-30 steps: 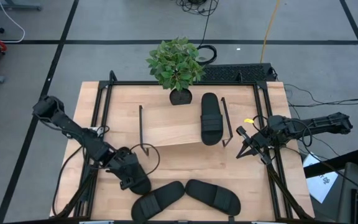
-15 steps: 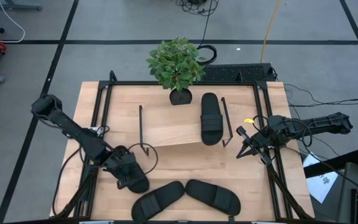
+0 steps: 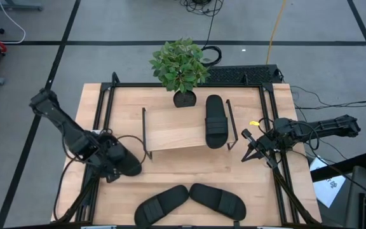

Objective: Pick and place slides into the shelf
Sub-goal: Put the black slide on the shelf

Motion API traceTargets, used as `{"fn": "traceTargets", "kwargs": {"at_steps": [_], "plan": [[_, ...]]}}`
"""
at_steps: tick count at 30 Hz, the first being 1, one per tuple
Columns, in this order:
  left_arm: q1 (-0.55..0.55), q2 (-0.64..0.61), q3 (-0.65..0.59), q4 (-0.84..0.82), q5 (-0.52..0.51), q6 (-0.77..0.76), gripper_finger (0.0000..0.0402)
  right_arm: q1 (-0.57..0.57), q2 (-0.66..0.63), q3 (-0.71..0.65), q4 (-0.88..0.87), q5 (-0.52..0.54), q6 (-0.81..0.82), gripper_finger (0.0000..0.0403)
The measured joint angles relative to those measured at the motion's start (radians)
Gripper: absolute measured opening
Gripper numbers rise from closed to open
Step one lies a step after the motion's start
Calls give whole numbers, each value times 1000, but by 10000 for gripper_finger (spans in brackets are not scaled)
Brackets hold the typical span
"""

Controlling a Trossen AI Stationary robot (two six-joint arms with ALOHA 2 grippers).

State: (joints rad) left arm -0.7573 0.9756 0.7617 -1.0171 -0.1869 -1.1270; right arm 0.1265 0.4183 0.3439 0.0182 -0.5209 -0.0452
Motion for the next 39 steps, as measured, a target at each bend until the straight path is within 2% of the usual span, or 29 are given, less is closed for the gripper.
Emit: {"fn": "traceTargets", "kwargs": {"at_steps": [5,10,14,18,21,23,27,33,39], "plan": [[-15,9,136,-91,-22,92,1,0,0,0,0,0,0,0],[-34,37,288,-94,-131,244,0,0,2,0,0,0,-6,0],[-33,95,412,-71,-181,396,0,0,2,0,0,0,-21,0],[-17,176,527,-26,-292,612,0,0,2,0,0,0,-23,0],[20,235,593,36,-307,780,0,0,2,0,0,0,-23,0],[54,269,632,74,-267,881,0,0,2,0,-1,0,-23,0],[129,310,702,113,-122,1069,0,0,2,0,-1,0,-22,0],[278,293,740,219,43,1306,0,0,2,0,-1,0,-20,0],[446,276,739,320,329,1499,0,0,2,0,-1,0,-22,0]]}}
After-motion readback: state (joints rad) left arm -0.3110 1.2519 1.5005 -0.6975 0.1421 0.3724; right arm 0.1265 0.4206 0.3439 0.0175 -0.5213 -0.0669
